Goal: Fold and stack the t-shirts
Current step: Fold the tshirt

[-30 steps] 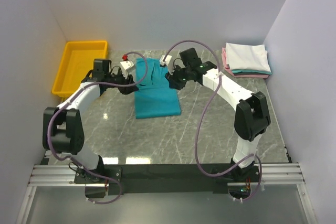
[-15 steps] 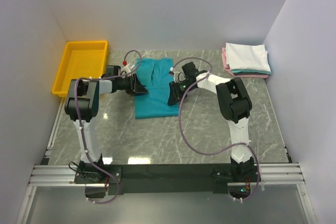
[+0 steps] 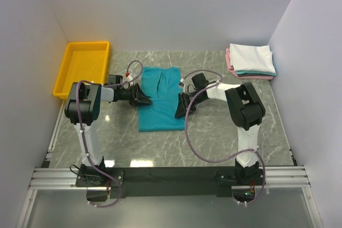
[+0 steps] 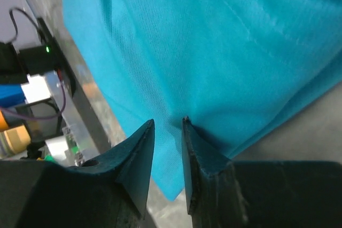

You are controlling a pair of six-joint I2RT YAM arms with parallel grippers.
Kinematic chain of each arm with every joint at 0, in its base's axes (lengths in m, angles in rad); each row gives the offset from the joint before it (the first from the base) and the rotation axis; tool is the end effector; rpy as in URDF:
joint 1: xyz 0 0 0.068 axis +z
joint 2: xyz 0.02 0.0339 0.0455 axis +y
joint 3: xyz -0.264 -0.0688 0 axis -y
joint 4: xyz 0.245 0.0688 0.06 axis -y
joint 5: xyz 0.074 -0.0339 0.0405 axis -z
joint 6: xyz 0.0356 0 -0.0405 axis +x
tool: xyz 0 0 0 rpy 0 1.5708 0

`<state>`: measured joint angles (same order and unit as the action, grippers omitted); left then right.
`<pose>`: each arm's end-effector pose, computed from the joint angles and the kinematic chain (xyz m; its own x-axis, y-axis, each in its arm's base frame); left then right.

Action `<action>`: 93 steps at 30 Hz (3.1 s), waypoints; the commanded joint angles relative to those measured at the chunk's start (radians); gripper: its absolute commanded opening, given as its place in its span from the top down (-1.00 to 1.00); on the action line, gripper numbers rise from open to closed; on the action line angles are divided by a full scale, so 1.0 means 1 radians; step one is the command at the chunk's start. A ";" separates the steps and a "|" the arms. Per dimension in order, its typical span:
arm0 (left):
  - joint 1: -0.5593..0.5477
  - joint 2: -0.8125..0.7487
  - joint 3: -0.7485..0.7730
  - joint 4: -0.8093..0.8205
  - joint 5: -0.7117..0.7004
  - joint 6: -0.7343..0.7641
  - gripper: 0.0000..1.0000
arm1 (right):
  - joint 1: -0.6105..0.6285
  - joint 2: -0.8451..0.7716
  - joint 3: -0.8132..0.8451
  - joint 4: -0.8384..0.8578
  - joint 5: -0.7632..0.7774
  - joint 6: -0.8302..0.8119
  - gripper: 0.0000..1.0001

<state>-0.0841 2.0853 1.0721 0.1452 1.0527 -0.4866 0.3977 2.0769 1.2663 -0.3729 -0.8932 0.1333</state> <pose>0.3857 -0.0636 0.0973 -0.9532 -0.1520 -0.2613 0.1758 0.4245 -0.8882 0.3550 0.1792 0.1190 -0.9144 -0.2938 -0.2785 -0.3961 0.5076 0.7652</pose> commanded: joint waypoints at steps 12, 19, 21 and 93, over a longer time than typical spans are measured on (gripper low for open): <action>0.033 -0.681 -0.105 -0.708 -0.026 1.144 -0.13 | 0.050 -0.688 -0.304 -0.071 0.354 -0.562 -0.08; -0.044 -1.030 -0.525 -0.596 -0.199 1.563 -0.19 | 0.311 -0.900 -0.606 0.211 0.672 -0.914 -0.16; -0.095 -1.123 -0.605 -0.535 -0.246 1.606 -0.18 | 0.383 -0.902 -0.660 0.270 0.703 -0.931 -0.16; -0.214 -1.198 -0.355 -0.934 -0.211 1.671 0.99 | 0.450 -1.057 -0.507 -0.147 0.630 -0.908 1.00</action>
<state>-0.3580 0.7872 0.5884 -0.7422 0.7925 1.1599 0.9367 1.0027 0.6788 -0.4683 -0.2325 -0.7334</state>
